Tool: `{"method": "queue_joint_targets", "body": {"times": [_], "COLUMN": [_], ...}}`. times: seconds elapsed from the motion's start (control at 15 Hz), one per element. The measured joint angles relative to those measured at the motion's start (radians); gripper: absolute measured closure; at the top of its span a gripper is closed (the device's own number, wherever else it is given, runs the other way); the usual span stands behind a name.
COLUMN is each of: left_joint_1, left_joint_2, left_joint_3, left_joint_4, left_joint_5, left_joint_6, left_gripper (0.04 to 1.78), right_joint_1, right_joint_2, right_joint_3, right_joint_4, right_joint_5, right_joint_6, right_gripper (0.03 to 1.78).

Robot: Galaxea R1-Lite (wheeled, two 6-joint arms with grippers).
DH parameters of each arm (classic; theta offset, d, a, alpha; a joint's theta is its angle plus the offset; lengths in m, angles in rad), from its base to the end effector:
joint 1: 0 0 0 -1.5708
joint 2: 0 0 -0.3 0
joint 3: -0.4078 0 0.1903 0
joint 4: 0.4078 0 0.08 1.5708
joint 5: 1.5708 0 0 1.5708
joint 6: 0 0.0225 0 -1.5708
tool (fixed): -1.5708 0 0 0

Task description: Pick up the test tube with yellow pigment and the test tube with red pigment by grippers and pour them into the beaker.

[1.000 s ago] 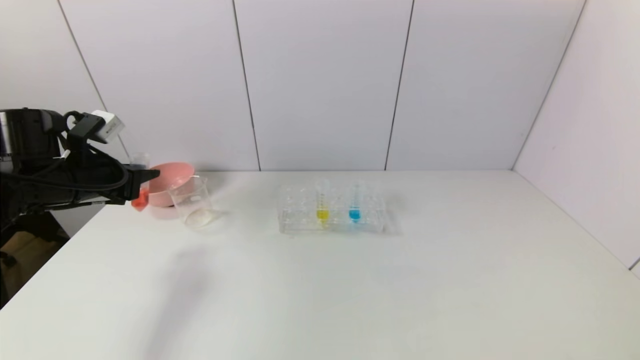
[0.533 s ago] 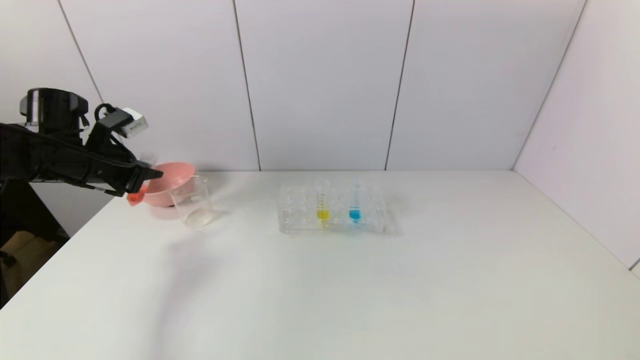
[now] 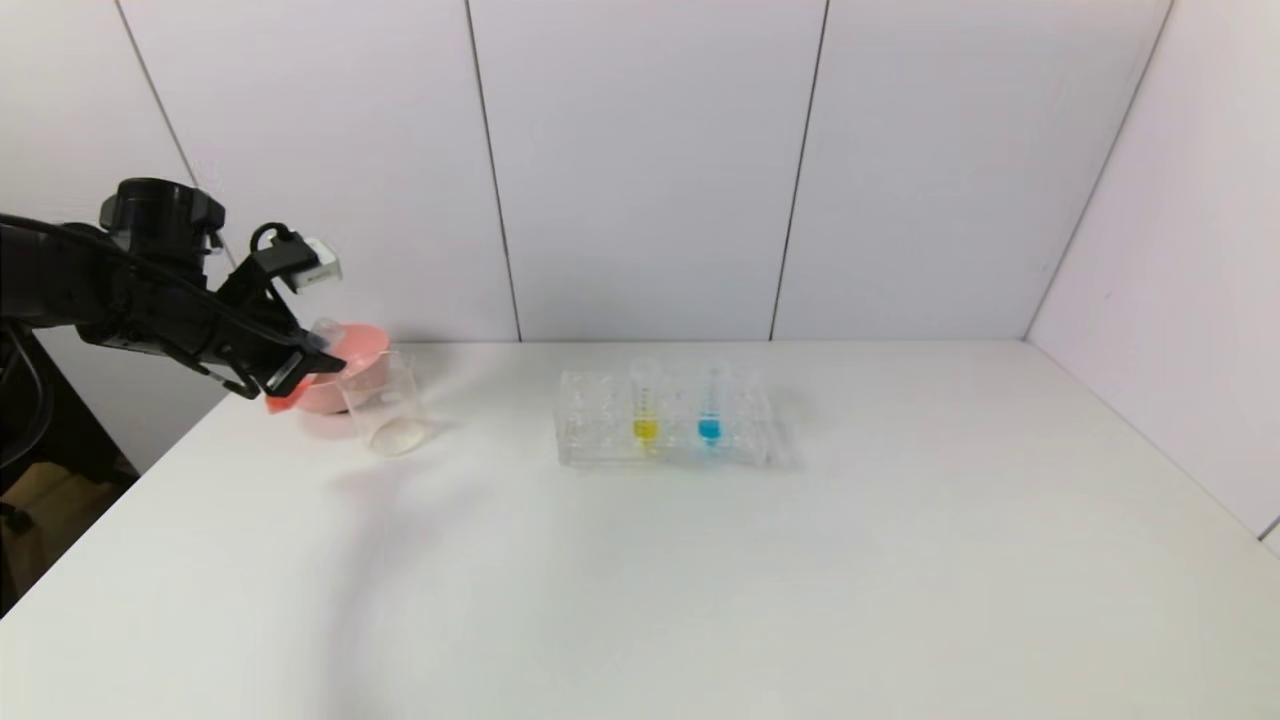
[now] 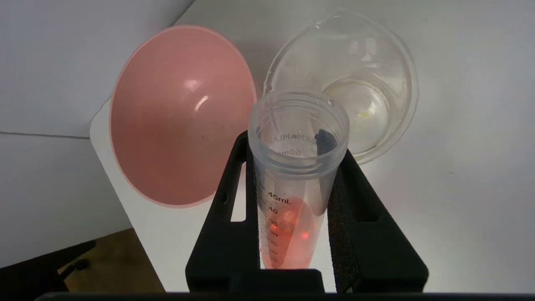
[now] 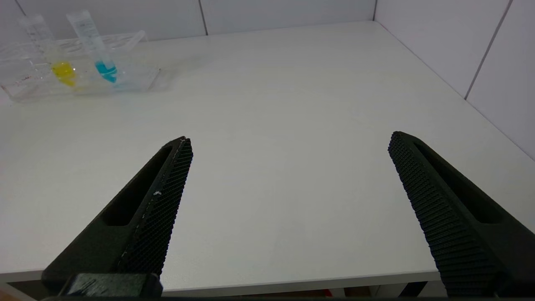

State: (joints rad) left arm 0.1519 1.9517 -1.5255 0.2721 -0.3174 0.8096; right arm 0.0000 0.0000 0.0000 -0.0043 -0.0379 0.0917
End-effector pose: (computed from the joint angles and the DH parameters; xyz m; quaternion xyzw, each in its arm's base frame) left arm 0.3761 0.0505 0.2098 0.2957 0.2752 -0.2024 0.8921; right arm -0.0228 -0.0009 0.0759 0.0459 -0.0030 -0.0188 0.9988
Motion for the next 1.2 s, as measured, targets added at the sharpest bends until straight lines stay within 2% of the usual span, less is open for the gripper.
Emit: {"method": "queue_joint_targets", "body": {"times": [0.4,0.8,0.93,1.2], "left_joint_1": [-0.044,-0.106,-0.114,-0.125], "left_joint_2": [0.01,0.045,0.07,0.108], "left_joint_3": [-0.156,-0.352,-0.401,-0.452], "left_joint_4": [0.269,0.507,0.564,0.591], "left_joint_5": [0.111,0.286,0.331,0.413], "left_joint_6": [0.104,0.135,0.138,0.157], "left_gripper": [1.35,1.35,1.35,1.35], "right_joint_1": [0.0,0.0,0.0,0.0], "right_joint_2": [0.0,0.0,0.0,0.0], "right_joint_3": [0.0,0.0,0.0,0.0], "right_joint_4": [0.0,0.0,0.0,0.0], "right_joint_5": [0.0,0.0,0.0,0.0], "right_joint_6": [0.0,0.0,0.0,0.0], "right_gripper": [0.1,0.1,0.1,0.1]}}
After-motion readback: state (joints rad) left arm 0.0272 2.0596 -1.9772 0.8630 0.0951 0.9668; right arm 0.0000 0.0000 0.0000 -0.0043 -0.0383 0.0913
